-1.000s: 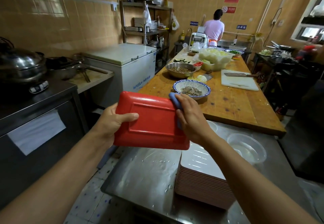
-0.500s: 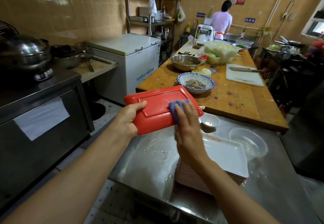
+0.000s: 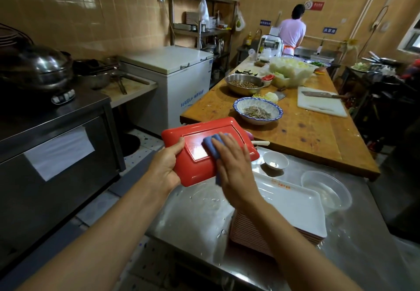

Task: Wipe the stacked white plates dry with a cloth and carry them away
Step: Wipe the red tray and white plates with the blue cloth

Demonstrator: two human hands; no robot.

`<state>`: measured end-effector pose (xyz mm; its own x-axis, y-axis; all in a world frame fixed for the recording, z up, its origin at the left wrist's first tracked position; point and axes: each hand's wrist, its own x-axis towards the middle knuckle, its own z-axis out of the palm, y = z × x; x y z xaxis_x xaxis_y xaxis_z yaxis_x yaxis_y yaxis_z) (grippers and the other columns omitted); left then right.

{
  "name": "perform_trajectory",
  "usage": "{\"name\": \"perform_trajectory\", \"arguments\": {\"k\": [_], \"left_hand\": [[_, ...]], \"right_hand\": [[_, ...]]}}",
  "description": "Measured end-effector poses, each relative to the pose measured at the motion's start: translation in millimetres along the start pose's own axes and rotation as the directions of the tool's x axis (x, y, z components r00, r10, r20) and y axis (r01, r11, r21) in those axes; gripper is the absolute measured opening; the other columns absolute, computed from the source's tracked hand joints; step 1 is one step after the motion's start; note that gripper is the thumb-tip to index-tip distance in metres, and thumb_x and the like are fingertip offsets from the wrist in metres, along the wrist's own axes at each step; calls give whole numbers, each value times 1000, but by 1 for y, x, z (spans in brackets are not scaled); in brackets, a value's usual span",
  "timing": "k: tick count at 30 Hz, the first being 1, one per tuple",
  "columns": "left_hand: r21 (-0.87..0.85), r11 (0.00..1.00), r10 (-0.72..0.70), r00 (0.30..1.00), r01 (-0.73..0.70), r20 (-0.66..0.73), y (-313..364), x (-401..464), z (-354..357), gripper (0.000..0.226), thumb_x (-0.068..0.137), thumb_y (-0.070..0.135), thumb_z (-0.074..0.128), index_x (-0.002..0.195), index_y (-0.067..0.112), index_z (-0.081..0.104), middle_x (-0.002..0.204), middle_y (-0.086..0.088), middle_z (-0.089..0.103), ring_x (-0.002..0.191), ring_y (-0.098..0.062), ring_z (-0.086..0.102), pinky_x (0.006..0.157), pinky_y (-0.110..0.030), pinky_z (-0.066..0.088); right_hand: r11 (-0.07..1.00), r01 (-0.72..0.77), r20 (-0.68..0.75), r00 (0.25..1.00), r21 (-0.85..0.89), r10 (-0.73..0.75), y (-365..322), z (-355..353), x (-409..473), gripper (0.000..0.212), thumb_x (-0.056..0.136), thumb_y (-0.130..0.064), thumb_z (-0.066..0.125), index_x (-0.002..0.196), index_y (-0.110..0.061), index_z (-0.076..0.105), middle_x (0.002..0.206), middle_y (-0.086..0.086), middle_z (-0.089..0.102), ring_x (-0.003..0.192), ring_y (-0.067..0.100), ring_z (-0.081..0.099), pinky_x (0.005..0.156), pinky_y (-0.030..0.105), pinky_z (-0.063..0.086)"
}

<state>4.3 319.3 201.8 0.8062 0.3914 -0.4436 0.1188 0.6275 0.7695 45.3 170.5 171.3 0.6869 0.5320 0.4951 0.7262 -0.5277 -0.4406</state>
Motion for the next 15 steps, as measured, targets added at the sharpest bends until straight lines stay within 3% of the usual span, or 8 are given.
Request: {"name": "perform_trajectory", "arguments": {"k": [4,7,10,13,15], "left_hand": [[-44,998,-54,998,54,-9,3,0,-10,18,89,23,61,104,15,54,95,-14,65,77,-32,62,56,-50,46],[-83,993,-83,996,81,-26,8,4,-18,24,90,24,60,110,14,53,93,-15,66,74,-32,63,53,-50,46],[-103,991,-91,994,84,-65,12,8,-25,41,89,26,61,127,13,50,93,-14,65,77,-33,63,54,-51,47],[-139,988,-87,993,75,-85,12,10,-26,47,89,28,61,132,14,47,91,-13,63,76,-32,62,54,-51,46],[-201,978,-77,995,63,-62,8,9,-23,47,91,27,60,133,13,46,92,-14,64,76,-32,62,56,-52,46]], "right_hand": [[996,-74,-93,992,57,80,23,-8,15,46,96,-20,34,140,-10,42,149,12,35,142,25,24,118,41,14],[962,-174,-134,970,210,205,37,-7,14,41,101,-10,36,141,-9,40,143,12,43,132,21,39,112,30,26],[871,-313,-134,913,378,386,38,-2,7,42,101,-11,34,142,-18,39,129,10,56,113,20,54,97,32,43],[754,-415,-111,837,509,535,22,9,6,40,101,-16,34,141,-16,38,122,6,57,101,14,57,81,16,40],[692,-428,-43,833,582,552,3,17,7,35,101,-16,36,135,-14,41,122,4,56,99,13,56,86,19,42]]}}
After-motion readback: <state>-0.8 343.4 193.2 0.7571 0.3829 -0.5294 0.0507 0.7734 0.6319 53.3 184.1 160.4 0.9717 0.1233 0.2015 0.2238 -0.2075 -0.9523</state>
